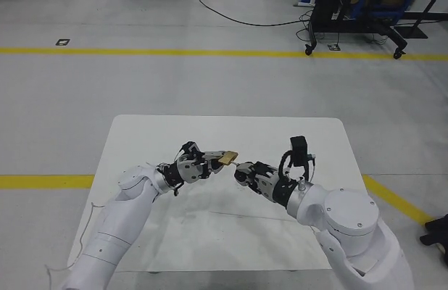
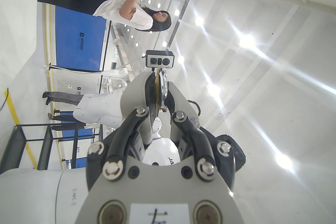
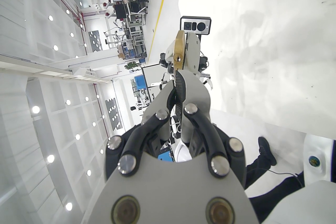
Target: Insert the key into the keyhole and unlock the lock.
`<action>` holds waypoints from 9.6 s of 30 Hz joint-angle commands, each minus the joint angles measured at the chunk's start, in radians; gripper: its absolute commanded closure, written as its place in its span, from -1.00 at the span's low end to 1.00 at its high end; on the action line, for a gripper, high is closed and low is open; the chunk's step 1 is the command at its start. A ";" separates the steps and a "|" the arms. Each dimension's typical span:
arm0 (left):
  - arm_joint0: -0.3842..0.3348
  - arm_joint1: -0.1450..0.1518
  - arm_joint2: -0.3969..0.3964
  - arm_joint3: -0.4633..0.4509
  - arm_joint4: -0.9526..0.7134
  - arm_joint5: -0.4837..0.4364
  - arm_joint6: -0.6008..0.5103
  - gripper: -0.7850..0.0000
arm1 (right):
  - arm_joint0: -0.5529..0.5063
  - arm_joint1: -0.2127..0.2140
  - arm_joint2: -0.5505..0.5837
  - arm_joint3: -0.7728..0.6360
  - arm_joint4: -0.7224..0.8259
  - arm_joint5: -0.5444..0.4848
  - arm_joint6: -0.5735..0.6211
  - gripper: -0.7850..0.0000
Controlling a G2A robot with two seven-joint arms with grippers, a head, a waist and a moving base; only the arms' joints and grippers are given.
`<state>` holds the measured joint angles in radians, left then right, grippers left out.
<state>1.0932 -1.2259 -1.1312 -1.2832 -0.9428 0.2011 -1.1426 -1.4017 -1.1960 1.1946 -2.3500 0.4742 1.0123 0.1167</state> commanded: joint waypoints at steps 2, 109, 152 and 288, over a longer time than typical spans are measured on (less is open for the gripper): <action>0.002 0.001 -0.006 0.003 -0.004 -0.010 -0.021 1.00 | 0.011 0.008 -0.004 0.000 0.013 0.000 0.031 1.00; 0.135 0.008 -0.046 -0.183 0.082 -0.119 0.289 1.00 | -0.010 -0.037 -0.177 0.000 -0.139 -0.043 -0.239 1.00; 0.112 0.002 -0.030 -0.179 0.094 -0.101 0.282 1.00 | 0.003 -0.068 -0.171 0.011 -0.161 0.000 -0.252 1.00; 0.171 0.036 -0.102 -0.307 0.222 -0.243 0.097 1.00 | -0.108 -0.061 0.123 0.000 0.005 -0.250 0.085 -1.00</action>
<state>1.2654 -1.1916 -1.2315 -1.5893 -0.7211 -0.0435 -1.0304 -1.5079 -1.2617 1.3134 -2.3500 0.5042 0.7169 0.1649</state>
